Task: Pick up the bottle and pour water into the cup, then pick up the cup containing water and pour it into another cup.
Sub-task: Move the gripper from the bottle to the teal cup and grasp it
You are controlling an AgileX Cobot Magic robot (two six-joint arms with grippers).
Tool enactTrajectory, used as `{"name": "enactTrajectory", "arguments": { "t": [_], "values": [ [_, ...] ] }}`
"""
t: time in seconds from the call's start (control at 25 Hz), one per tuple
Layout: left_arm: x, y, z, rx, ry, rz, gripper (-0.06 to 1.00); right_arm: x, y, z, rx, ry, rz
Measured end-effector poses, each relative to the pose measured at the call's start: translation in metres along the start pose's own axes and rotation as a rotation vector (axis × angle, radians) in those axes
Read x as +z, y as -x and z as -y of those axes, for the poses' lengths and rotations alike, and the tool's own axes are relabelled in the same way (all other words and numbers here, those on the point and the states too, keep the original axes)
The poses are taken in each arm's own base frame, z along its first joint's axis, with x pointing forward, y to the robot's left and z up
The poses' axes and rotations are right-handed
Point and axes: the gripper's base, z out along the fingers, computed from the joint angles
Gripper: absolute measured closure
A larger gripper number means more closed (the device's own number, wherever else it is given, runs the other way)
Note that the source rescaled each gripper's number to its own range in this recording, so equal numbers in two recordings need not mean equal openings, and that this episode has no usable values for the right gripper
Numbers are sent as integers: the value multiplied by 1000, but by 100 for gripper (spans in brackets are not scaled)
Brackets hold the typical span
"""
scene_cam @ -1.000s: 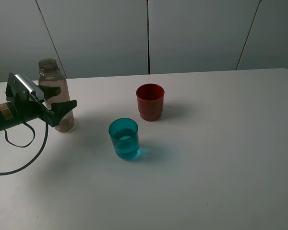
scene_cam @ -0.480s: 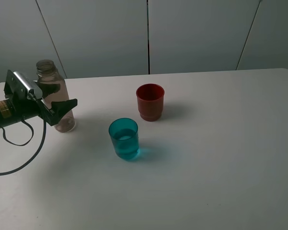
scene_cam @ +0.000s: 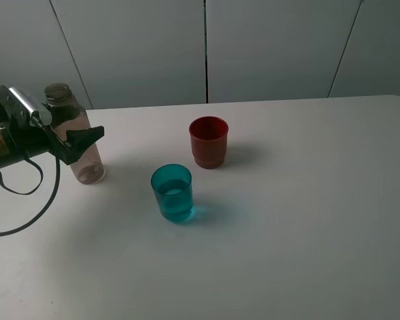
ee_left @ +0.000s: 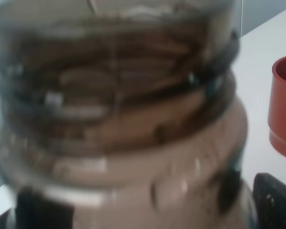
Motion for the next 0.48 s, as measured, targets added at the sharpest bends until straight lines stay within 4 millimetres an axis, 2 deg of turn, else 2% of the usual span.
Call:
{"name": "enactTrajectory", "arguments": {
  "t": [0.48],
  "values": [
    [-6, 27, -2, -25, 9, 54, 0, 0, 0, 0, 0, 0, 0]
  ]
}}
